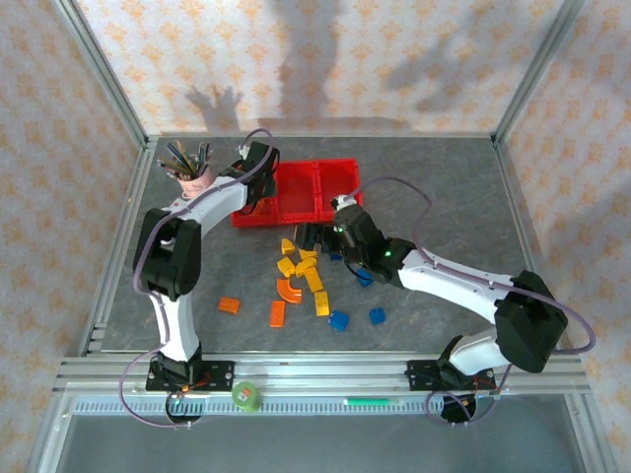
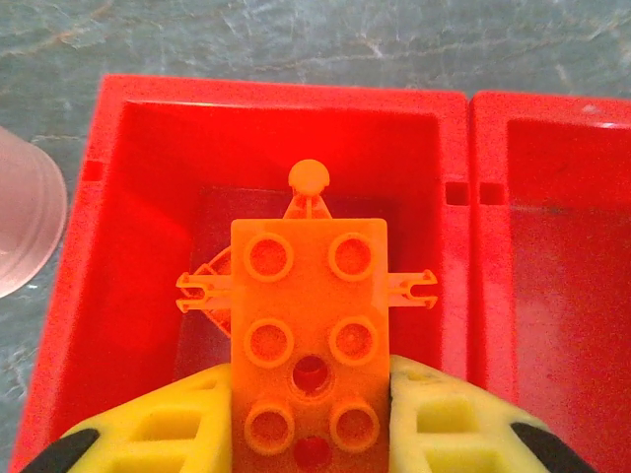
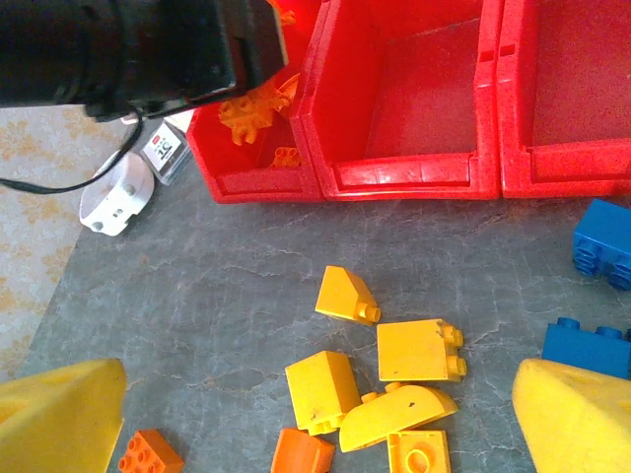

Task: Sort the legos into containers by color
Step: Place the lego in the container.

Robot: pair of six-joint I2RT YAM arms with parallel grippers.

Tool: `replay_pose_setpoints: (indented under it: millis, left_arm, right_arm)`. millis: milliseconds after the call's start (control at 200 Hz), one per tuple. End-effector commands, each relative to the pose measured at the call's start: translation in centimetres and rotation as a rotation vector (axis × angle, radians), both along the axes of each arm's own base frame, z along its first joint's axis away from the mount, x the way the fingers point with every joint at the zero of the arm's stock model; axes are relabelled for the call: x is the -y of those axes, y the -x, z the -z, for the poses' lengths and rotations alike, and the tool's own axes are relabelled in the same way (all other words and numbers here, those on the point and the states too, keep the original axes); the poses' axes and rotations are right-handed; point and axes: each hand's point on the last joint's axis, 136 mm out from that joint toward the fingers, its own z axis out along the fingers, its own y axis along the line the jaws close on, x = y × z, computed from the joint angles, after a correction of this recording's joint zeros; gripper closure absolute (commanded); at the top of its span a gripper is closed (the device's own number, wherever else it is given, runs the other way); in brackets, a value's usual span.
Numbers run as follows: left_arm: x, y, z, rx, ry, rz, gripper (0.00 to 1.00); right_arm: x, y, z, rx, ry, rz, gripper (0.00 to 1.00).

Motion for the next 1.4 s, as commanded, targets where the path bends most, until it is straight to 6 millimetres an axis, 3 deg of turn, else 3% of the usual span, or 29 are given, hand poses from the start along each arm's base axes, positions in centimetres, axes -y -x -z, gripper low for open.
replay_pose_setpoints:
  millis: [0,205,365,591,851,1106,1251,1326,1397]
  left_arm:
    - [-1.2,-0.2,0.6,-0.043,-0.055,-0.008,0.73]
    - [-1.9,-0.4,2.4,-0.079,-0.065,-0.029,0.69]
    - [-2.2,-0.4,2.9,-0.095,-0.079,-0.036,0.6]
    - [-2.0,-0.7,1.1,-0.077,-0.073,-0.025,0.52]
    - [-1.8,0.6,-2.5,-0.049,-0.028,-0.02,0.53]
    - [-1.3,6.5,-5.7,0.025,0.044,-0.013,0.53]
    - [-1.6,11.5,-5.7,0.05,0.067,-0.042,0.53]
    - [-1.8,14.3,-4.8,0.048,0.091,-0.084,0.53]
    - [-1.0,17.0,-3.7,0.048,0.136,-0.089,0.5]
  right_arm:
    - [0.8,-0.5,-1.0,0.037,-0.002,0.03,0.0]
    - [0.7,-0.6,-1.3,0.041,-0.007,0.027,0.0]
    - [0.6,-0.5,-1.6,0.047,-0.012,0.023,0.0]
    - [0.6,-0.5,-2.2,0.054,-0.025,0.019,0.0]
    - [0.3,-0.3,-3.1,0.065,-0.027,-0.009,0.0]
    - [0.0,0.8,-1.6,0.037,0.016,-0.068,0.0]
    - [-0.5,2.2,0.1,0.013,0.051,-0.106,0.0]
    - [-1.0,3.1,0.9,0.009,0.073,-0.128,0.0]
    - [-1.5,4.0,1.6,0.007,0.097,-0.154,0.0]
